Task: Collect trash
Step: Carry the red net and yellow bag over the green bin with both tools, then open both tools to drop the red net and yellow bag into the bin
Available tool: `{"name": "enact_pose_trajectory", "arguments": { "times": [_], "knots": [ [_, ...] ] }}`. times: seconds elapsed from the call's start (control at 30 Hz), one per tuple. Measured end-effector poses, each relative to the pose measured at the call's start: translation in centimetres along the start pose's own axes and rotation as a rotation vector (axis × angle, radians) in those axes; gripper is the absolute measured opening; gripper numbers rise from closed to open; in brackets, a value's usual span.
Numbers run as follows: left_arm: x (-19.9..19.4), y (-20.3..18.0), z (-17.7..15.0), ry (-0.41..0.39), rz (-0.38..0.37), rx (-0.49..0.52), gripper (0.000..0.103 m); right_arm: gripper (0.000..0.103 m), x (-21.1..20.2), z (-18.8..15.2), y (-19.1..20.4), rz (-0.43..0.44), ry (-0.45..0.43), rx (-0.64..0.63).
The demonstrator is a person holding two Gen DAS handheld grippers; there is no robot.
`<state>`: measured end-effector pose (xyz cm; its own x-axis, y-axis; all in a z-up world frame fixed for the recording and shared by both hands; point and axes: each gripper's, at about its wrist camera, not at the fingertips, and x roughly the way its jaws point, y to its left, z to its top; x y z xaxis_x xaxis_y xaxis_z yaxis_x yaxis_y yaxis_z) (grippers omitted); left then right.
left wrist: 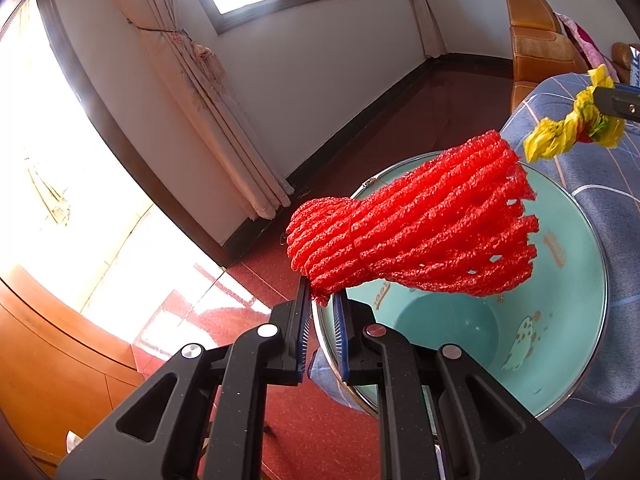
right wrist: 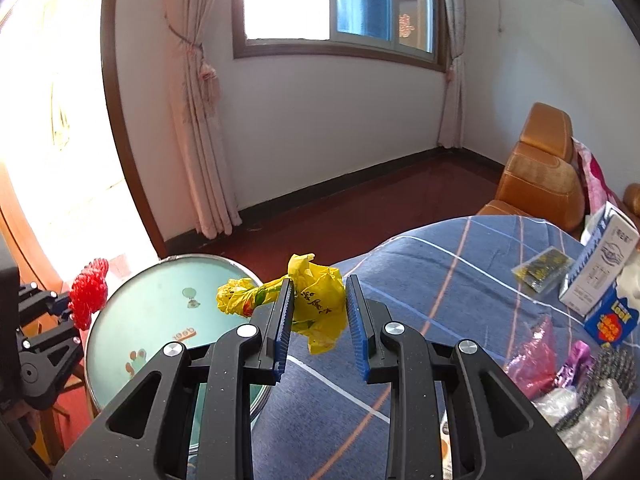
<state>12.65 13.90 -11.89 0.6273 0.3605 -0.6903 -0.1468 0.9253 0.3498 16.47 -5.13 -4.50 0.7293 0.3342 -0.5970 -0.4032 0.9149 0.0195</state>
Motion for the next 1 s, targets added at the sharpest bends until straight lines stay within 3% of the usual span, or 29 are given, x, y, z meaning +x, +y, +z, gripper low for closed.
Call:
{"name": "enact_pose_trajectory", "arguments": {
  "times": [0.83, 1.0],
  "knots": [
    [0.0, 0.1, 0.0, -0.007, -0.022, 0.005, 0.012, 0.027, 1.0, -0.5, 1.7, 0.038, 0.028, -0.078],
    [-0.2, 0.0, 0.2, -0.031, -0.041, 0.005, 0.025, 0.031, 1.2, -0.6, 2.0, 0.085, 0.044, -0.082]
  ]
}}
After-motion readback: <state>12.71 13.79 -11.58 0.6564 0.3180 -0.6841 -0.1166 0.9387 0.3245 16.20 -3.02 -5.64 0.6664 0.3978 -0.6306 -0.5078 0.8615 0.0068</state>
